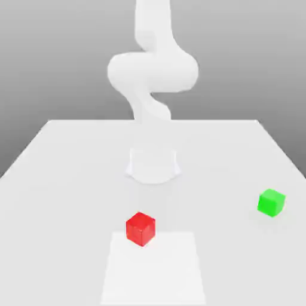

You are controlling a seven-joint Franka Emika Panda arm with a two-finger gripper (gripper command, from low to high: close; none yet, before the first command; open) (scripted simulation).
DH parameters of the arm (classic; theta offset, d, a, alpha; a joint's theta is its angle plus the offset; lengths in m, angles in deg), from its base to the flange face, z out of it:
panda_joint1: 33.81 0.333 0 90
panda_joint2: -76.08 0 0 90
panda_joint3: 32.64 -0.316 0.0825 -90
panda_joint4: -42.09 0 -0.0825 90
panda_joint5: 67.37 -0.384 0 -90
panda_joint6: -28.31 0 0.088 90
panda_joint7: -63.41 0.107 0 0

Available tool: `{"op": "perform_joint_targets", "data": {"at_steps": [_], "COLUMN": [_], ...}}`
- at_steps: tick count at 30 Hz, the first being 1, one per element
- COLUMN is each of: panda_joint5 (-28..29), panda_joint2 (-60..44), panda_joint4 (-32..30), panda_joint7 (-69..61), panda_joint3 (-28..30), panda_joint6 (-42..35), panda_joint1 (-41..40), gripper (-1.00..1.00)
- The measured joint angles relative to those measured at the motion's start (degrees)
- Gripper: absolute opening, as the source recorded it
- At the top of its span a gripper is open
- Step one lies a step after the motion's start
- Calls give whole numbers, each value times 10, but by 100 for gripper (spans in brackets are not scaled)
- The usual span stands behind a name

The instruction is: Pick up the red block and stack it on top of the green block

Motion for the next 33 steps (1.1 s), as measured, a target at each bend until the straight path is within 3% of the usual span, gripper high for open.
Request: {"op": "perform_joint_targets", "data": {"at_steps": [14,25,33], "panda_joint5": [79,64,28], "panda_joint2": [-189,-323,-397], "panda_joint4": [-187,-335,-339], "panda_joint7": [-223,-461,-512], "panda_joint3": [55,143,158], "panda_joint6": [144,262,323], "panda_joint1": [32,62,83], "gripper": [0,0,0]}}
